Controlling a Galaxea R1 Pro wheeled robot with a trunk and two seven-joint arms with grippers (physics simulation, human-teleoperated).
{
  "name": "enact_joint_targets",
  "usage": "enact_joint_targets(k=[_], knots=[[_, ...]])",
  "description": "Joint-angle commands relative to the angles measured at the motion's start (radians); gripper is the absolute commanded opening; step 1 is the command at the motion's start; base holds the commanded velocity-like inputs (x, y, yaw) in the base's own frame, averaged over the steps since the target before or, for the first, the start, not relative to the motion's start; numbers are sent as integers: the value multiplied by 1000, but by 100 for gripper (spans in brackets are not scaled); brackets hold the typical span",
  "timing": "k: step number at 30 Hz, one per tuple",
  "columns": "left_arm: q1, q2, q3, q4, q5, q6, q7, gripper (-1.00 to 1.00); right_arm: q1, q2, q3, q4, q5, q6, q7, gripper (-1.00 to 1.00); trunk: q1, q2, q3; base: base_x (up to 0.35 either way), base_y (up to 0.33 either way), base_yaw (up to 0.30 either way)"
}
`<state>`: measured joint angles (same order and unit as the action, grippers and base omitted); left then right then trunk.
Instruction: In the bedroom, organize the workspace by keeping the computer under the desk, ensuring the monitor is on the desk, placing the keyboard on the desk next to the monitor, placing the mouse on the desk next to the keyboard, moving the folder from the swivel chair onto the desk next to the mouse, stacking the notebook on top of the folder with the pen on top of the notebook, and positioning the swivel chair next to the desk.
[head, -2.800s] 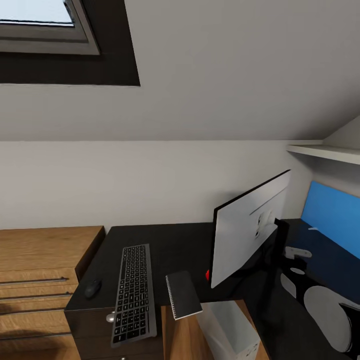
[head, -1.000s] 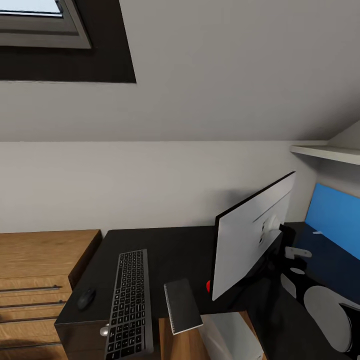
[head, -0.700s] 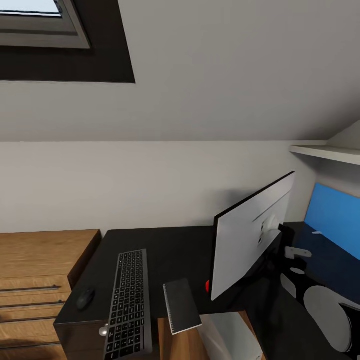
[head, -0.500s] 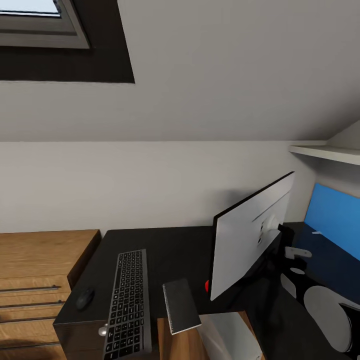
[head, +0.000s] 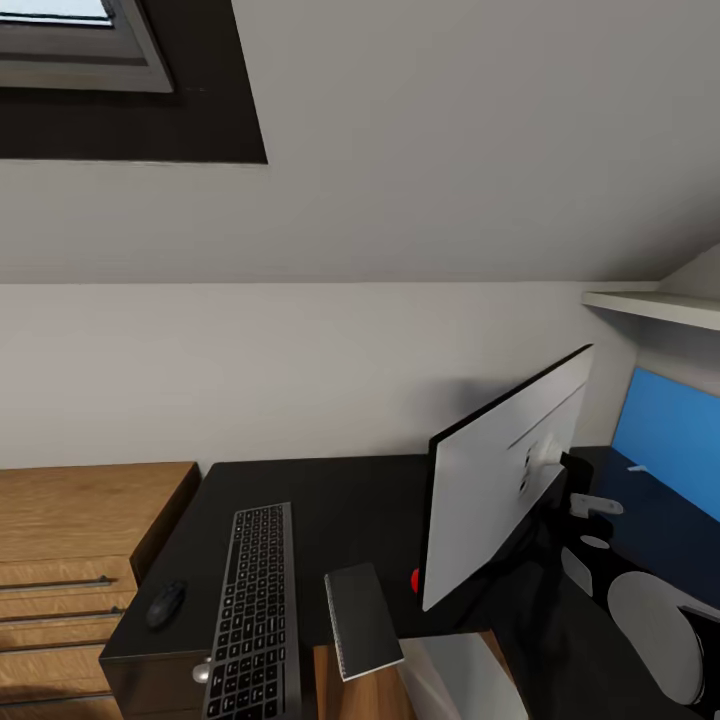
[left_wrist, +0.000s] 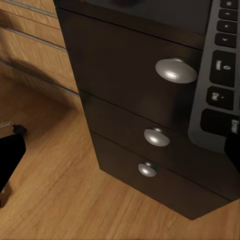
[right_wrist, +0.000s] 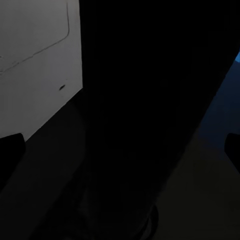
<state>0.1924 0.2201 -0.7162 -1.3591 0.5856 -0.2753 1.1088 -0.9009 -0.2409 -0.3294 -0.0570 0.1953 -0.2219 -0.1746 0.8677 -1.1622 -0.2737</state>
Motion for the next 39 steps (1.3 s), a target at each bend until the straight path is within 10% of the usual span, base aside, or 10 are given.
enact_joint_targets(k=[1,31,32,39], knots=[[-1,1,-2,-2,6,-5,2,100,-1,0,-8,2,11,-4,-3,100,0,-1,-1,11,0,0],[-1,1,-3,0,6,-5,2,100,-1,0,-8,2,12,-17,-3,100,0,-1,-1,12,-13,0],[-1,1,-3,0,6,-5,2,100,-1,0,-8,2,12,-17,-3,-100,0,-1,-1,0,0,0],[-1,1,-3,0,6,-5,3,100,-1,0,-8,2,12,-17,-3,-100,0,-1,-1,0,0,0]])
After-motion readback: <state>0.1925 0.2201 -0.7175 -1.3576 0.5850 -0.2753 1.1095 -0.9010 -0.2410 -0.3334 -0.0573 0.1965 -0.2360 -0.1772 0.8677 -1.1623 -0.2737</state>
